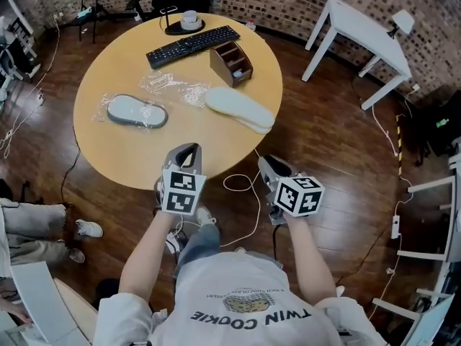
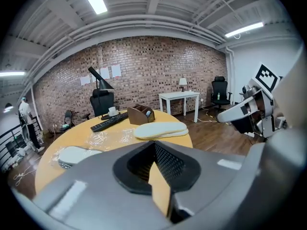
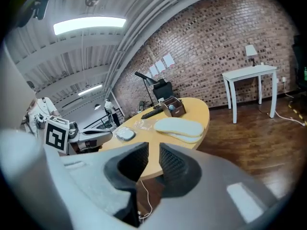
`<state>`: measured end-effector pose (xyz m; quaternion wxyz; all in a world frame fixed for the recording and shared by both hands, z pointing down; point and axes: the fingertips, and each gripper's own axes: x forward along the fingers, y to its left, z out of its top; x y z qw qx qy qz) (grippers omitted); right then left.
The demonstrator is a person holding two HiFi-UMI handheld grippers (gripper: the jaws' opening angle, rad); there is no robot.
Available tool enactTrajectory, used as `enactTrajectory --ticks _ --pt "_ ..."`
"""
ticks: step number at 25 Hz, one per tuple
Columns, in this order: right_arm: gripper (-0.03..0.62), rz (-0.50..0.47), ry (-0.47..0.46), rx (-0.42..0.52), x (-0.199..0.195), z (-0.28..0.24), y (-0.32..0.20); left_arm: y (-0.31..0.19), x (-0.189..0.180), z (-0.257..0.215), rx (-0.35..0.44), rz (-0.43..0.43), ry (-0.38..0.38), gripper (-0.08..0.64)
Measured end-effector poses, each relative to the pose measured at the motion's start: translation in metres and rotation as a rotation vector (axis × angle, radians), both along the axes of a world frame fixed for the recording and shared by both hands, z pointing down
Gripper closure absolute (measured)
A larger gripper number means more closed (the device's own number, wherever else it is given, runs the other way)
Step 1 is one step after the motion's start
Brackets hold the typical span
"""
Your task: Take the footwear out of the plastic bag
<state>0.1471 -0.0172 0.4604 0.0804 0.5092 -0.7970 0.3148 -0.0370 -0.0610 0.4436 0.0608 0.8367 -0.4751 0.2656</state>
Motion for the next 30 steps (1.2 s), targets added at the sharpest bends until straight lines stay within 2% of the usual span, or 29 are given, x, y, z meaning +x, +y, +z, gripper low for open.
enactTrajectory --ticks 9,16,22,30 --pt "0.545 -0.122 -0.027 0.059 0.006 -0.013 0.11 0.132 0.052 -0.007 0.034 -0.041 0.013 0.555" --pt "0.558 -0.215 -0.011 0.128 -0.016 -0.04 0.17 0.211 0.071 -0.023 0.021 -0.066 0.024 0.555" --pt "0.574 -0.264 0.01 0.187 -0.048 -0.057 0.211 0.252 0.065 -0.037 0.04 -0.091 0.072 0.555" --pt "0.591 -0.281 0.065 0.224 -0.089 -0.067 0.287 0.335 0.029 -0.044 0.046 -0.108 0.115 0.555"
